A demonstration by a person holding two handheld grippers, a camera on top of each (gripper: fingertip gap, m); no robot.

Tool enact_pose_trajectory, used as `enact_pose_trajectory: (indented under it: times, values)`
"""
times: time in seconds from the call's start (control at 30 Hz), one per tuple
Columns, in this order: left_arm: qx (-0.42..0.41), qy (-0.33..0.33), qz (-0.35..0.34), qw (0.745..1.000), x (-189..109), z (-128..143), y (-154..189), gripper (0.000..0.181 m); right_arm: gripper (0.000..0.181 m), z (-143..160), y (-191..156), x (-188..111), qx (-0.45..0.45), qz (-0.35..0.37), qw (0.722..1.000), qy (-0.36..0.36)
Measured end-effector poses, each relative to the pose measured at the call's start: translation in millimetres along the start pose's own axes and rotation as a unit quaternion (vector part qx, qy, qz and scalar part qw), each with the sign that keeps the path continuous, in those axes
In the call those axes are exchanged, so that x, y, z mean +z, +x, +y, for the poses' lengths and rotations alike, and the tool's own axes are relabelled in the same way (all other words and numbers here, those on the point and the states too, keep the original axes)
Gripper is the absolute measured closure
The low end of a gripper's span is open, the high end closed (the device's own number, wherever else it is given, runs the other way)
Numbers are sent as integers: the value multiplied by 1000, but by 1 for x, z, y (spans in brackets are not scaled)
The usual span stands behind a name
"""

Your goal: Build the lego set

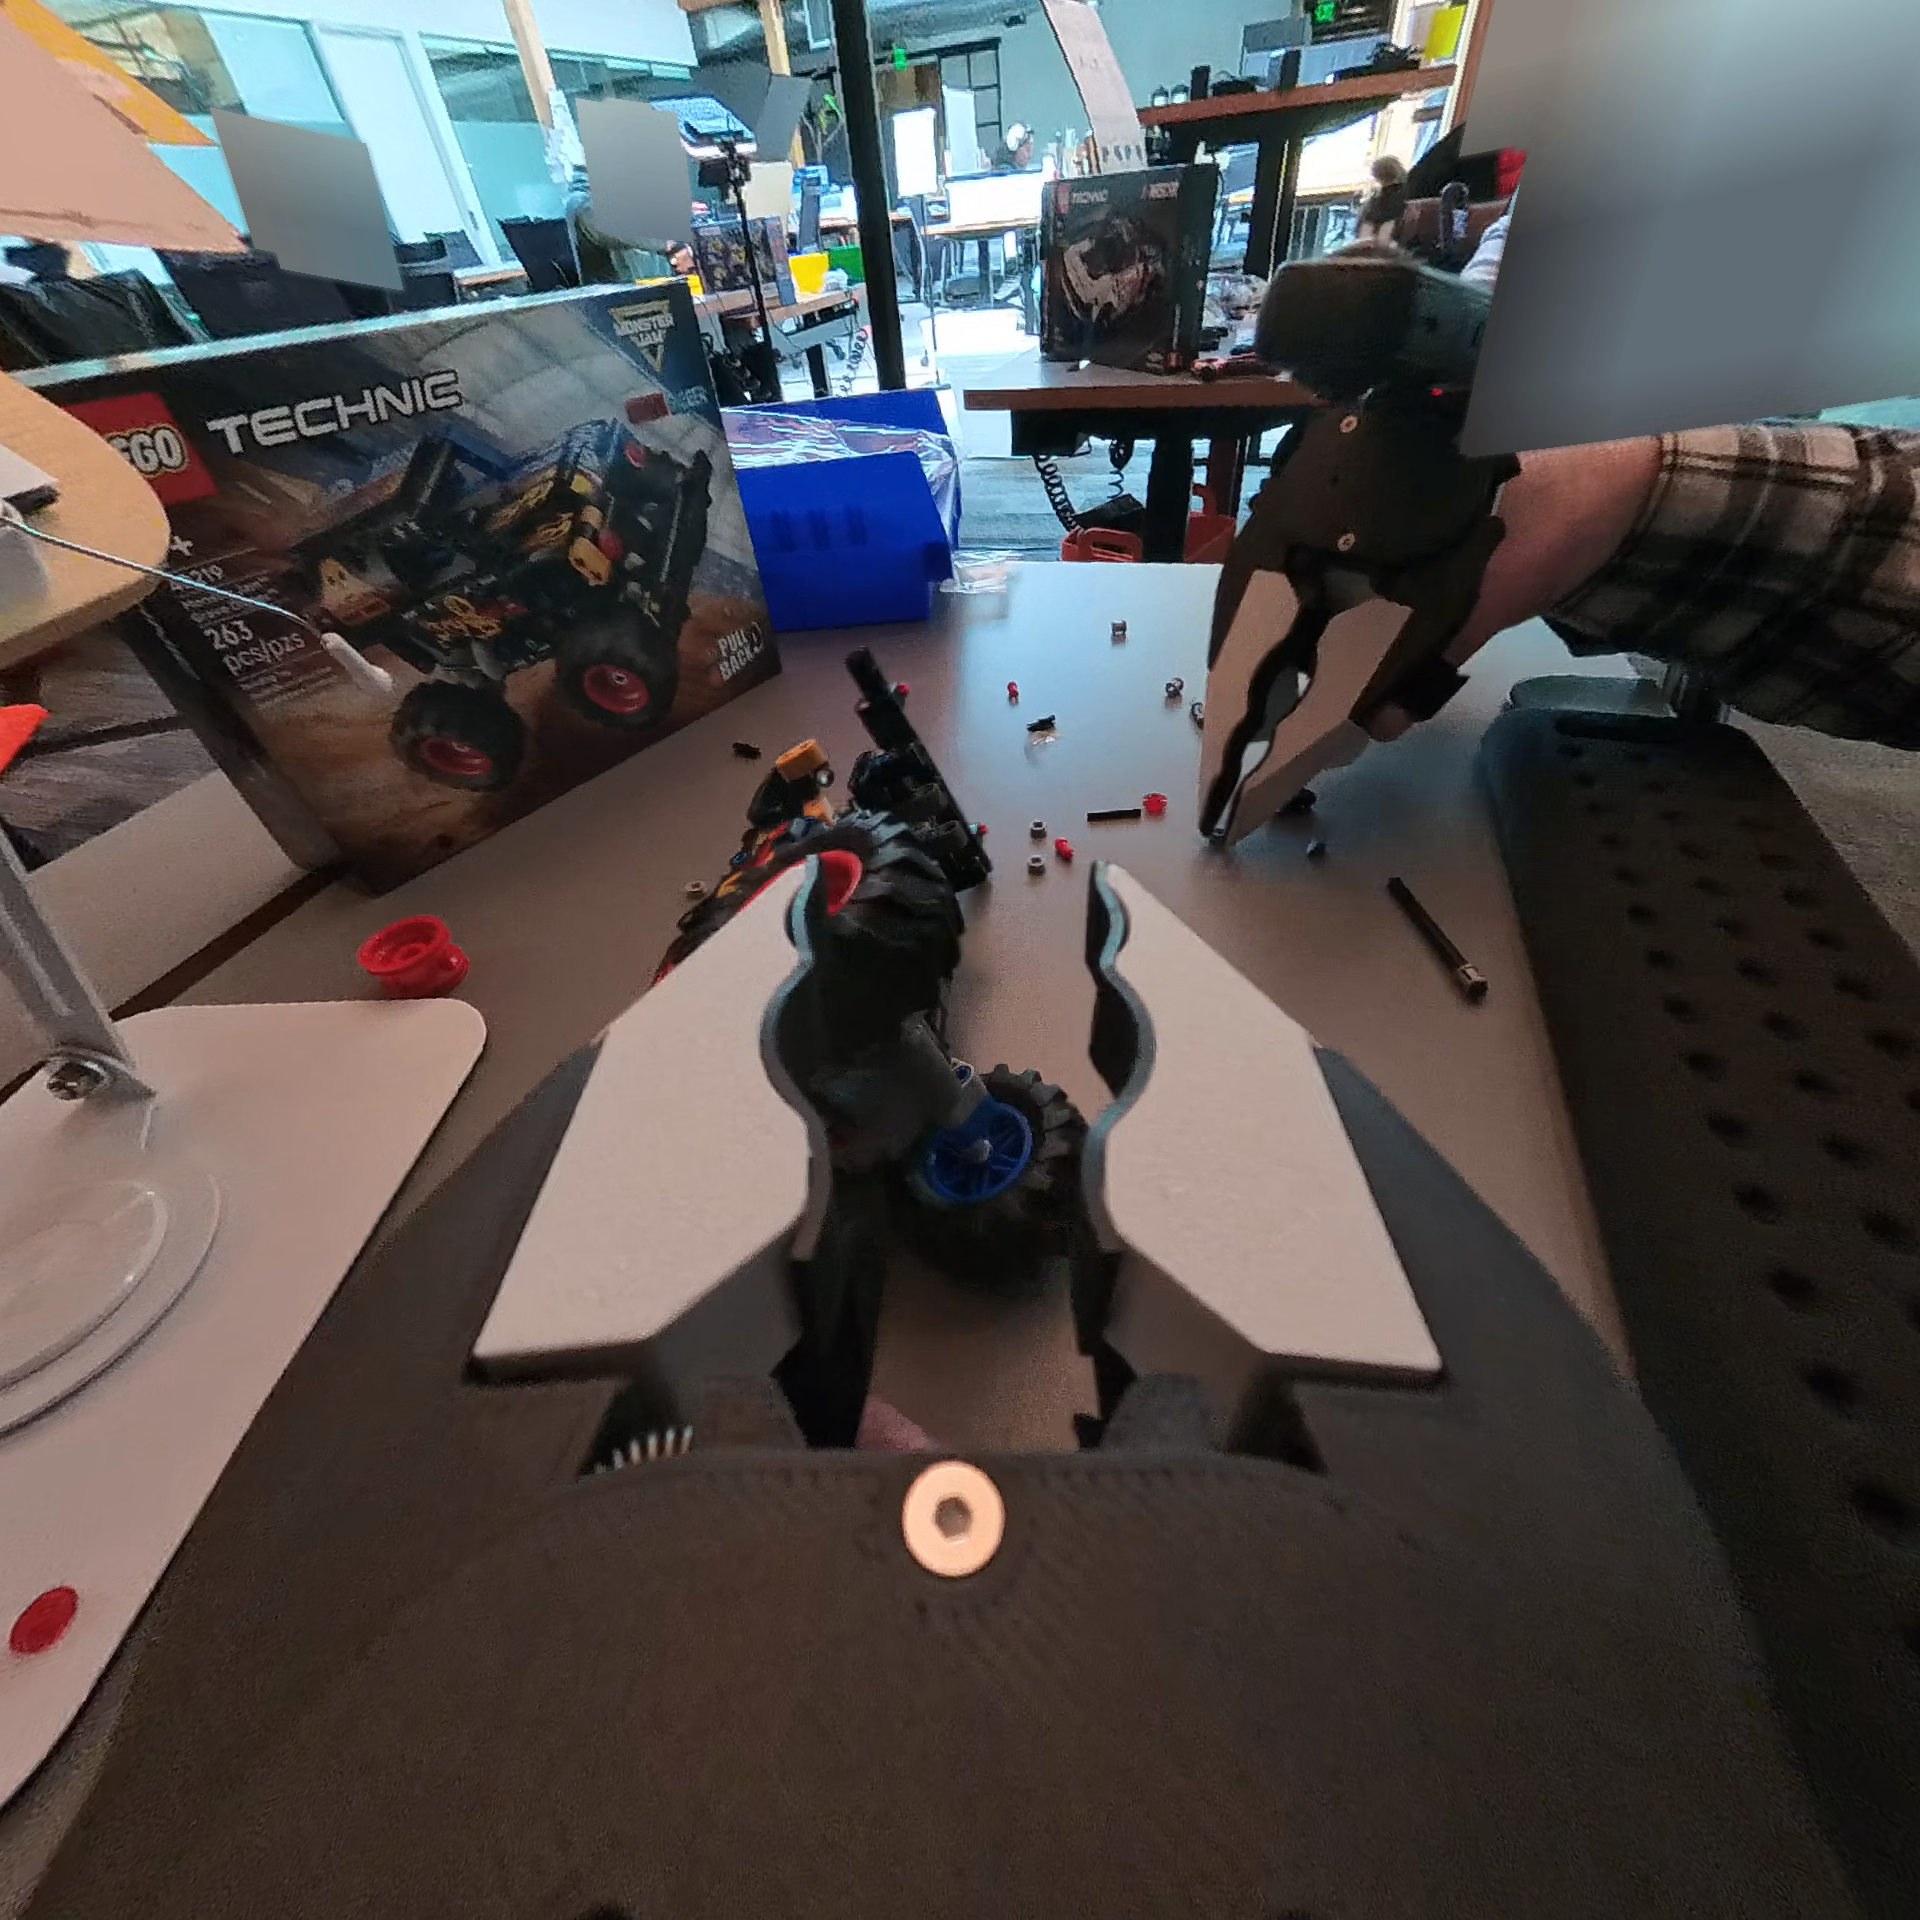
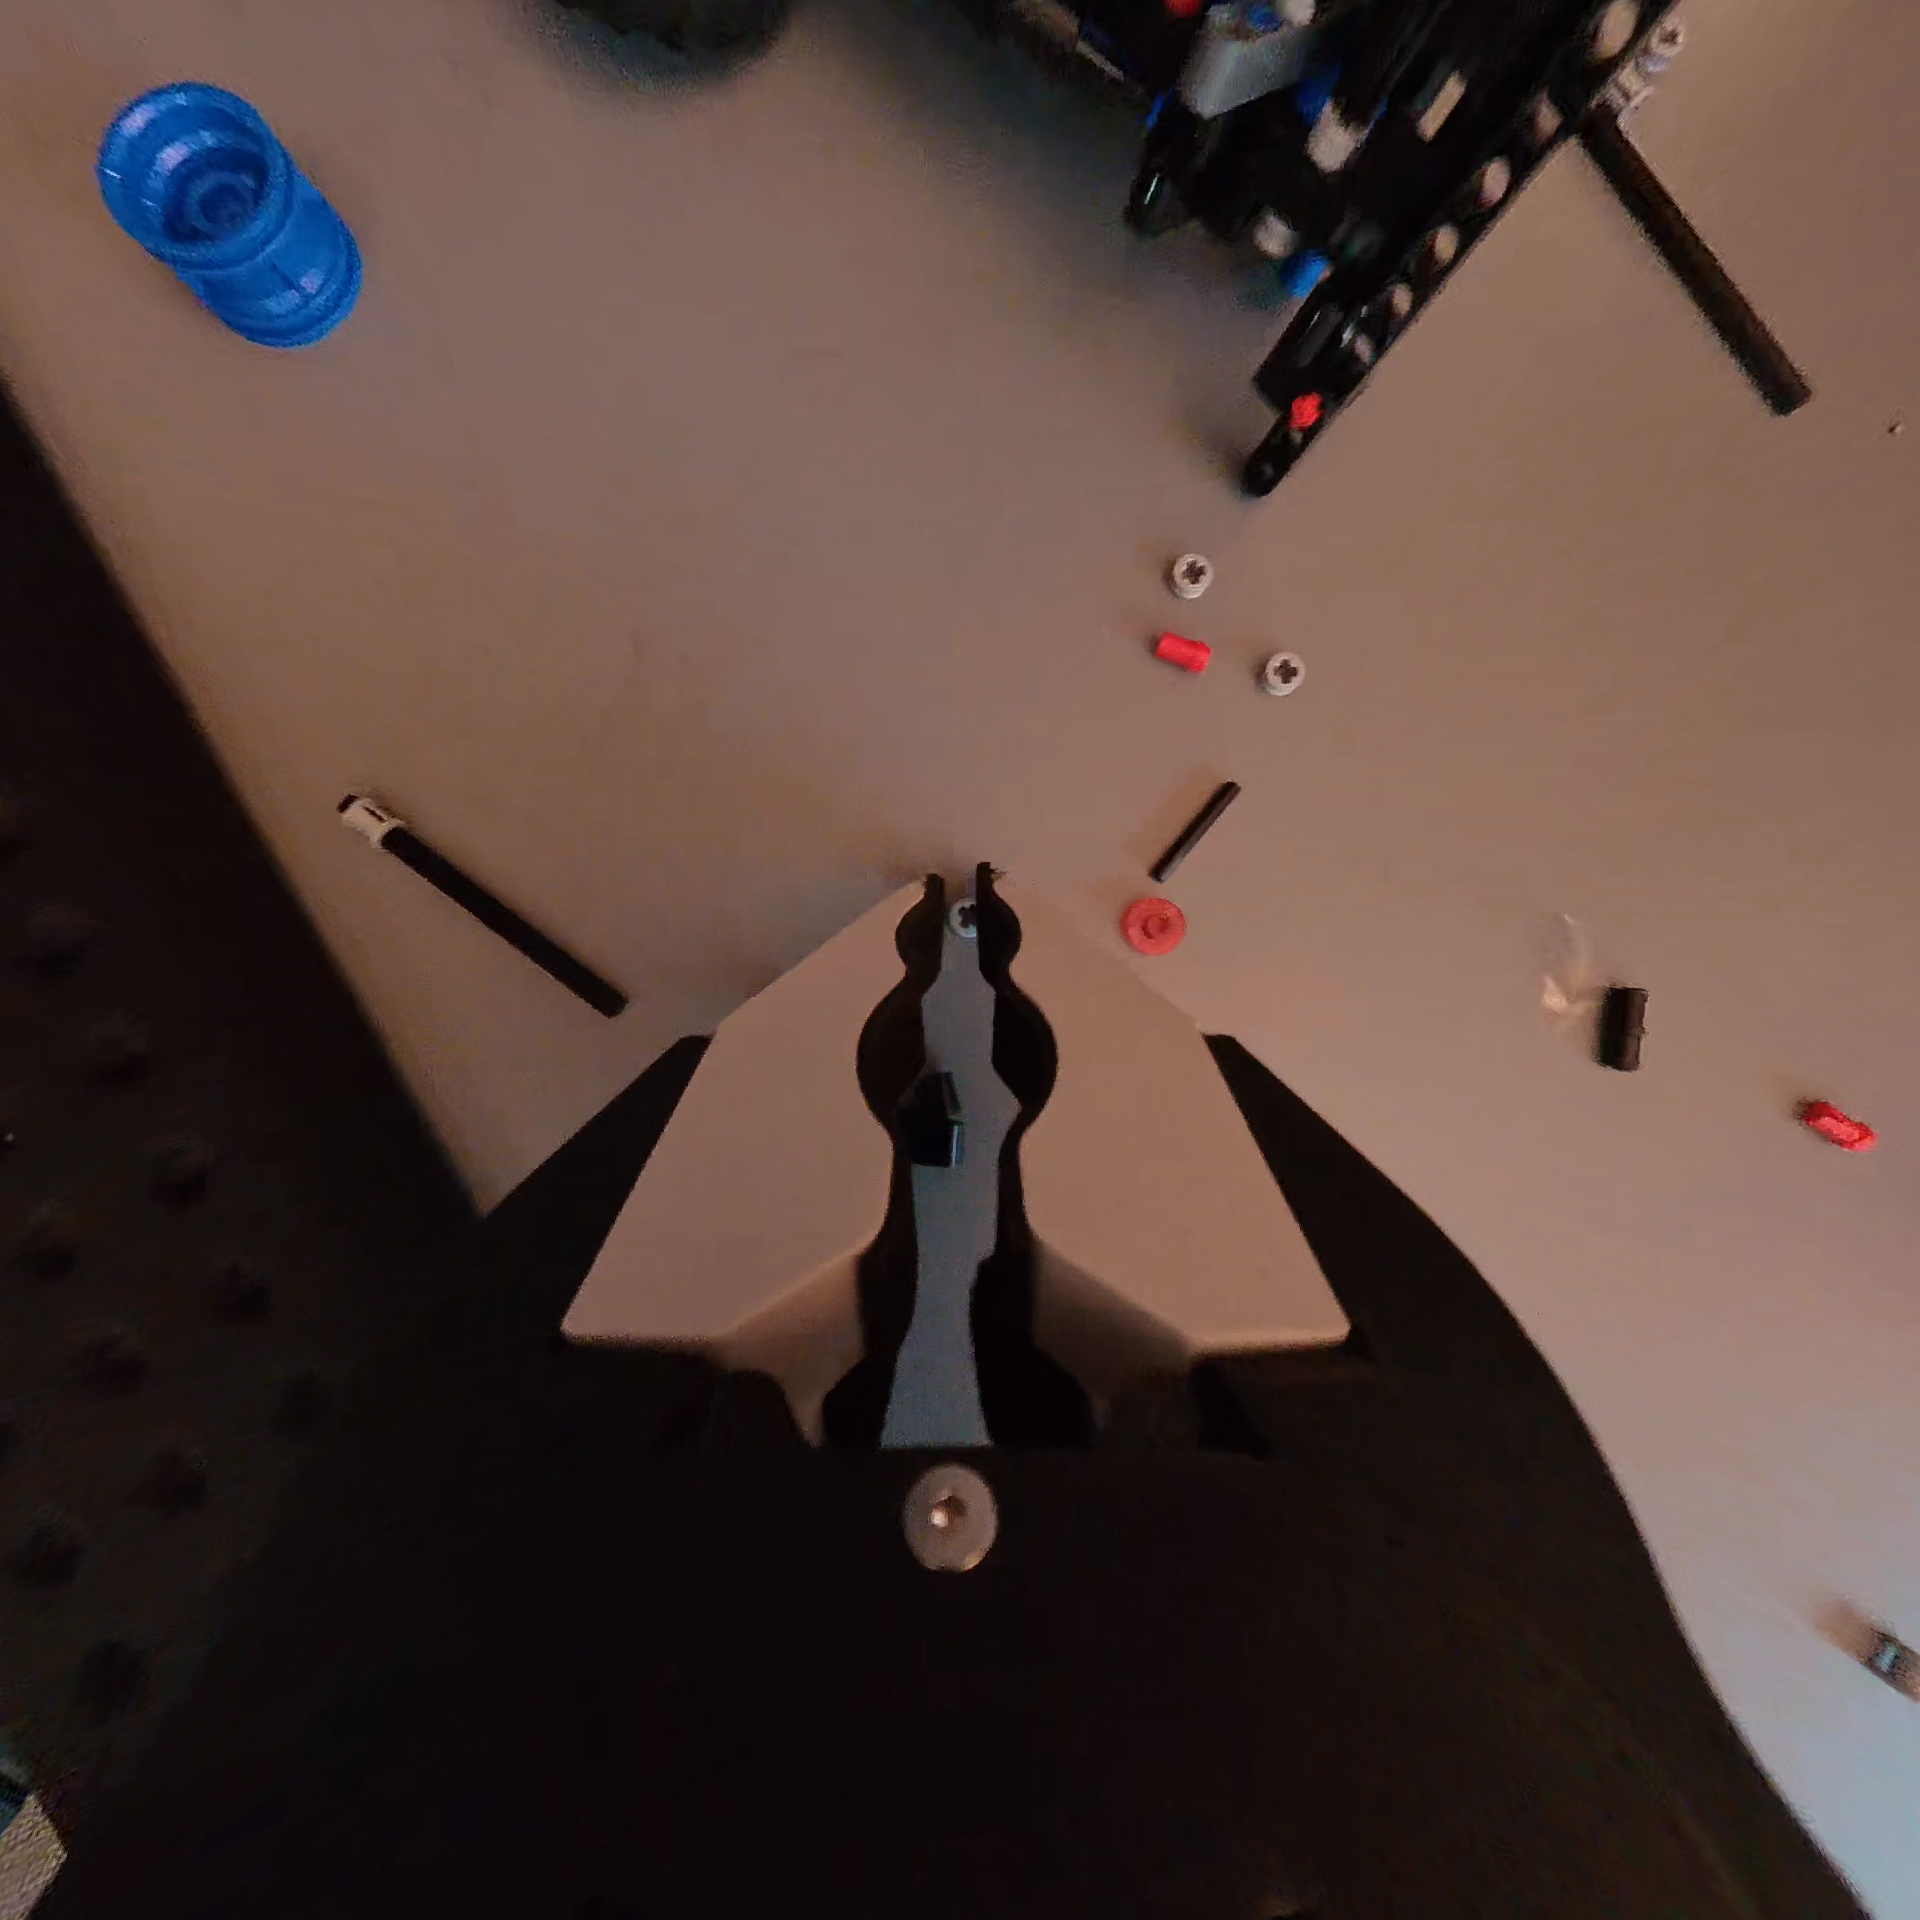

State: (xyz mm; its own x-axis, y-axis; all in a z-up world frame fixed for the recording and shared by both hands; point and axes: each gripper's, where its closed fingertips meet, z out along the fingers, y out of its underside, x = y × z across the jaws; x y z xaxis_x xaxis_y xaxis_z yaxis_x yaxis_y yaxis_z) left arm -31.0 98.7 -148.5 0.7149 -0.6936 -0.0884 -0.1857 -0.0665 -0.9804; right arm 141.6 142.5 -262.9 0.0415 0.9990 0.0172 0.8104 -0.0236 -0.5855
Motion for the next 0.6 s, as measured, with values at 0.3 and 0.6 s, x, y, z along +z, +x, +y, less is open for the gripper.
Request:
enact_pose_trajectory:
  times: [0.3, 0.6]
  values:
    - [38, -3, 0, 999, 0, 1, 6, 163, 160, 0, 2, -6, 20, 2, 1000, 20]
    - [84, -9, 6, 996, 3, 2, 18, 166, 168, 9, 6, -5, 25, 11, 999, 17]
